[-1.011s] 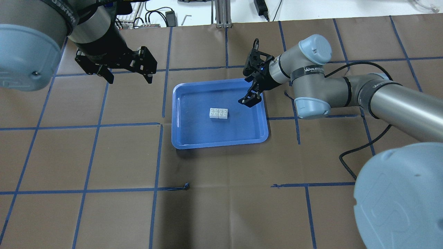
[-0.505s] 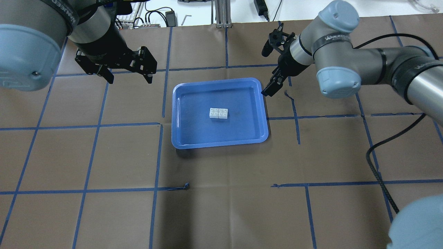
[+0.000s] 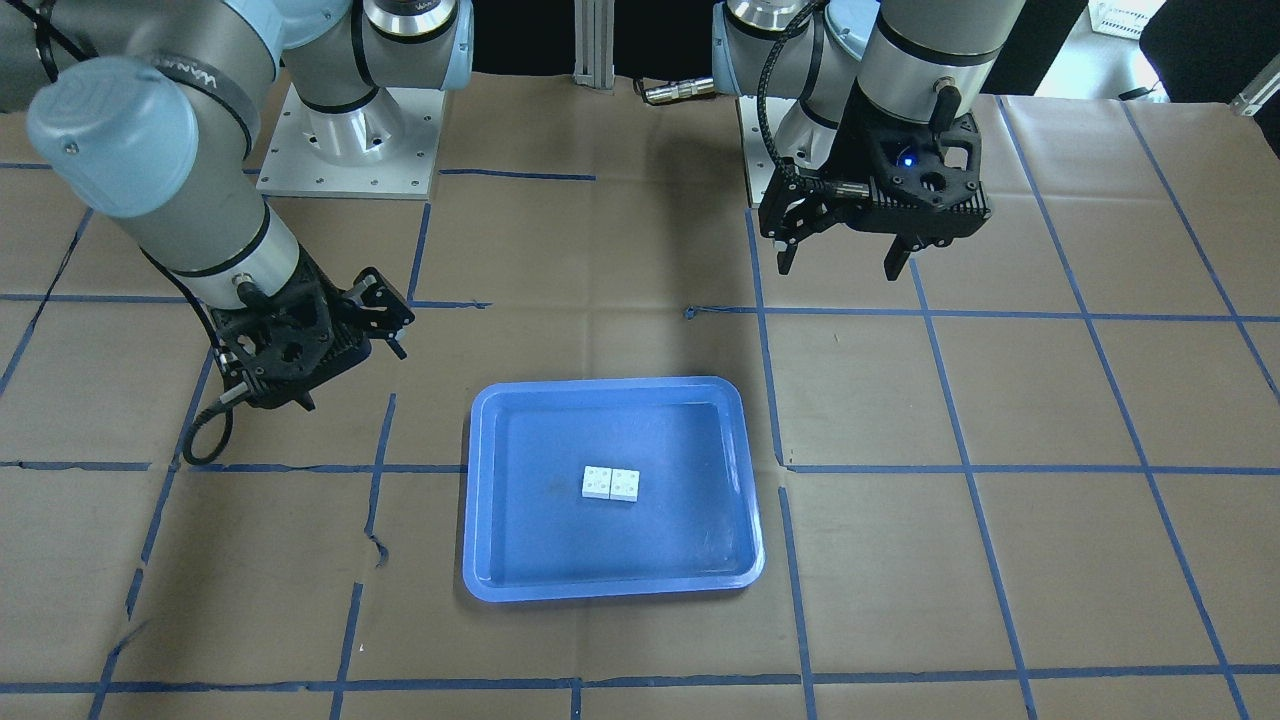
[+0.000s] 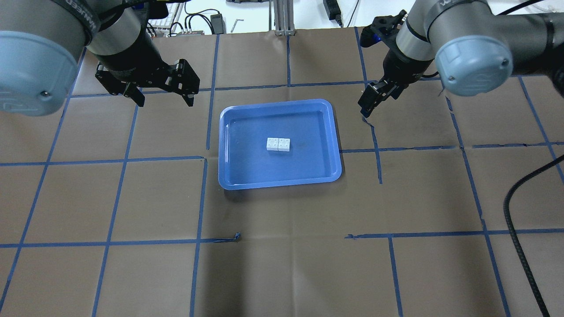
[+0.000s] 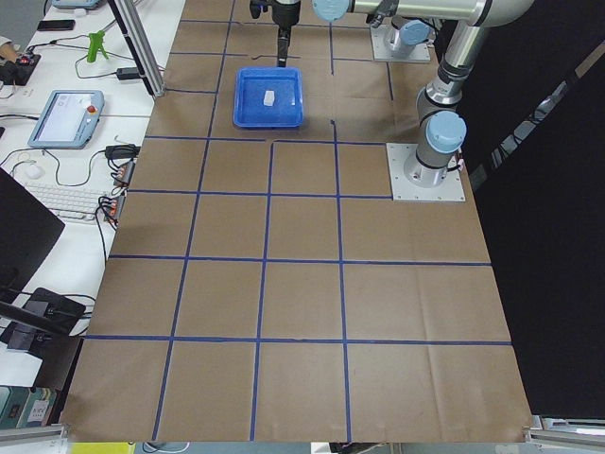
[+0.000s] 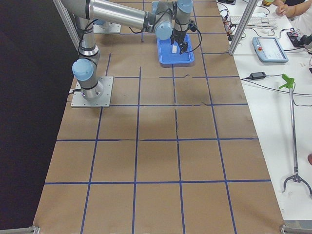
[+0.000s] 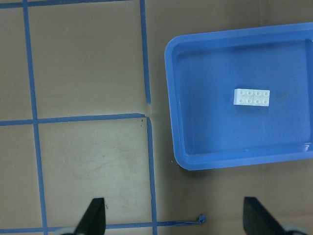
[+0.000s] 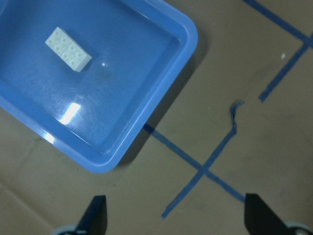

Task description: Assemble white blocks and place on blue tray

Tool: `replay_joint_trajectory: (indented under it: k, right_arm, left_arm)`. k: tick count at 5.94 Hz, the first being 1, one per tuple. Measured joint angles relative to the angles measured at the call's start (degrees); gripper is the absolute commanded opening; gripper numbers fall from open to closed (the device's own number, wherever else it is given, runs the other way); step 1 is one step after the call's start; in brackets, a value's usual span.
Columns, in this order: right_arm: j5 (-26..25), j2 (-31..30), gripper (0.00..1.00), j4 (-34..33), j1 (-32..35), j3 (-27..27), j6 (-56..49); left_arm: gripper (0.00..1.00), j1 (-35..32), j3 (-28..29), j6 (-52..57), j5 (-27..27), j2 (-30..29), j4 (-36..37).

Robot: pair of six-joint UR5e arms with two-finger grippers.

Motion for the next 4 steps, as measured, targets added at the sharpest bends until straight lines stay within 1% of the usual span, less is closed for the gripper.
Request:
replay_joint_trajectory:
  k: [1, 2, 3, 4]
  right_arm:
    - [-1.15, -2.03, 1.0, 6.29, 0.03, -2.03, 10.64]
    - [-2.18, -4.18, 1.0, 12.09, 0.06, -4.35, 17.56]
    - [-3.85, -5.88, 1.0, 16.25, 0.14, -6.33, 21.13]
    - [-4.93, -6.71, 1.0, 17.69, 0.25, -7.21, 22.9]
  left_arm:
    - [0.99, 0.0, 0.02, -0.03, 0.0, 0.02, 0.0]
    - [0.99, 0.03, 0.02, -0.07, -0.02, 0.03, 0.0]
    - [0.99, 0.02, 0.03, -0.08, -0.04, 0.04, 0.0]
    - [0.99, 0.01, 0.03, -0.09, -0.01, 0.07, 0.0]
